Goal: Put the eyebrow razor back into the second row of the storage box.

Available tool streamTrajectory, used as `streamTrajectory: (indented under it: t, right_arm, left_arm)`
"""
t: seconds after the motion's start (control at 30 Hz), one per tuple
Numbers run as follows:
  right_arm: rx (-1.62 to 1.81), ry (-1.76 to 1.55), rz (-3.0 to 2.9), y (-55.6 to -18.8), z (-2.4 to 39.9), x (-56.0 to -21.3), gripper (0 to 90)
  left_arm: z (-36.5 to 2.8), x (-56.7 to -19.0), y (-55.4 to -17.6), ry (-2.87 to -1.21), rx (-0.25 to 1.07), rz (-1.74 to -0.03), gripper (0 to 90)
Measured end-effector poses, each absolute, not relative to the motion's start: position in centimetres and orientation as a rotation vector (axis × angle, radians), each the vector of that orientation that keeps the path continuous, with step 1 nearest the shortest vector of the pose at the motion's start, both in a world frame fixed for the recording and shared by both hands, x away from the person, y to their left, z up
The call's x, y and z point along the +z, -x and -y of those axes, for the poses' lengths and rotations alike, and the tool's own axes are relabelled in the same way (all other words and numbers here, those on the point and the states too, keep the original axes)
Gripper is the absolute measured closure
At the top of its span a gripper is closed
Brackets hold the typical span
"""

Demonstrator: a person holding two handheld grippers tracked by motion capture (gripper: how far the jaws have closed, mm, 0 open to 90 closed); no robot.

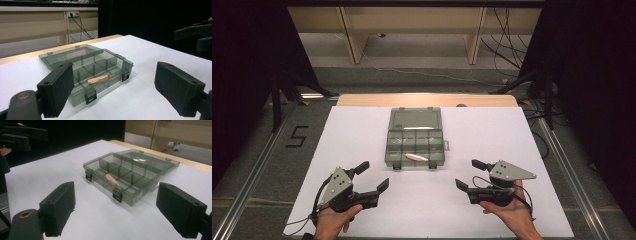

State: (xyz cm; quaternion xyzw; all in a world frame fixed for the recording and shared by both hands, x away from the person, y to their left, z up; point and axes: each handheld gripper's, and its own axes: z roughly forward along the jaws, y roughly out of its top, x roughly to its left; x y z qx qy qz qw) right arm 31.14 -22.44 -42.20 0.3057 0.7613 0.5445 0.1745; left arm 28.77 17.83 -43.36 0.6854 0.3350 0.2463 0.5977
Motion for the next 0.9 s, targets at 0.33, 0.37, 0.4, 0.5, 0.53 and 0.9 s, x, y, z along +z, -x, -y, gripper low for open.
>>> streamTrajectory:
  t: [0.33,0.37,0.4,0.5,0.53,0.9]
  right_arm:
    - [1.541,-0.879,-2.157,-30.55,23.1,-42.52,16.0]
    - [1.549,-0.875,-2.149,-30.54,23.2,-42.58,16.0]
    - [1.569,-0.877,-2.142,-30.56,23.12,-42.69,16.0]
    - [1.539,-0.867,-2.136,-30.55,23.24,-42.7,16.0]
    - [1.542,-0.879,-2.156,-30.46,23.16,-42.69,16.0]
    - [1.57,-0.865,-2.142,-30.54,22.92,-42.9,16.0]
  left_arm:
    - [-17.86,-43.35,-28.78,-1.588,0.573,-0.779,15.5]
    - [-17.84,-43.35,-28.77,-1.589,0.572,-0.778,15.5]
    - [-17.83,-43.35,-28.76,-1.59,0.572,-0.777,15.5]
    - [-17.82,-43.35,-28.77,-1.591,0.572,-0.776,15.5]
    - [-17.81,-43.35,-28.77,-1.589,0.571,-0.778,15.5]
    - [-17.81,-43.35,-28.79,-1.588,0.571,-0.778,15.5]
